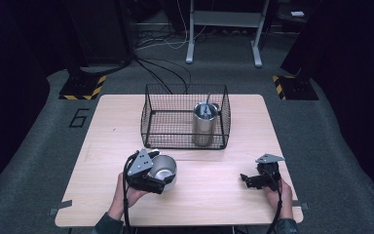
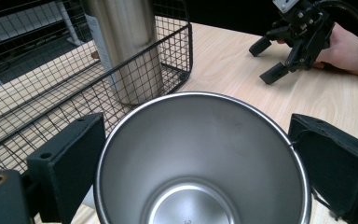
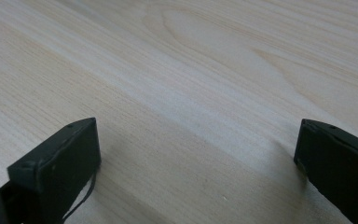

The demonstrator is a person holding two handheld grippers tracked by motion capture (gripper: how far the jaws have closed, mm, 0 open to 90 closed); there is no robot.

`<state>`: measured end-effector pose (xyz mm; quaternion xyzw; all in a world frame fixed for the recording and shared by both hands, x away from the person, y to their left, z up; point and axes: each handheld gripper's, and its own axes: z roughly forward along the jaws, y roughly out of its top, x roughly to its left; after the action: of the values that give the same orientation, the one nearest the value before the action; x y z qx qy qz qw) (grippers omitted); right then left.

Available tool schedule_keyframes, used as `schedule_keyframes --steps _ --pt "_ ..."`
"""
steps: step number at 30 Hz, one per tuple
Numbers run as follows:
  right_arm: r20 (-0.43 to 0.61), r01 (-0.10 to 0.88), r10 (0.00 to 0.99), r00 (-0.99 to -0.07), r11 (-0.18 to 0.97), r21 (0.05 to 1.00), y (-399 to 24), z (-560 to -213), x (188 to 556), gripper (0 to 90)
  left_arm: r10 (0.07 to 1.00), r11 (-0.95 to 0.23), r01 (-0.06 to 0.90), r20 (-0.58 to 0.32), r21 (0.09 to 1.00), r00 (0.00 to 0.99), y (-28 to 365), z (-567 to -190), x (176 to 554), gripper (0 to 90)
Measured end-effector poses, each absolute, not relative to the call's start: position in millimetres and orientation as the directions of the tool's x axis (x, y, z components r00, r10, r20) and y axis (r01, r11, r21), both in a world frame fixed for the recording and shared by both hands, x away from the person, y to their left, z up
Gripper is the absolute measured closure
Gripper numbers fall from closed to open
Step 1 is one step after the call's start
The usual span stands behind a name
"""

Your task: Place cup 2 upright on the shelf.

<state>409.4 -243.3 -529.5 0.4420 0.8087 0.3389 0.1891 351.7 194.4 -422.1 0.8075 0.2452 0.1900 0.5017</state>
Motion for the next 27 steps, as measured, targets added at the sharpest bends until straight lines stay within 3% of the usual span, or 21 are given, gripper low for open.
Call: schedule_keyframes --steps 27 --pt "-0.005 0.586 0.842 -0.539 0.379 0.716 -243 -530 410 0.0 0.581 -0.389 0.179 0.089 0.904 0.809 190 -390 377 6.6"
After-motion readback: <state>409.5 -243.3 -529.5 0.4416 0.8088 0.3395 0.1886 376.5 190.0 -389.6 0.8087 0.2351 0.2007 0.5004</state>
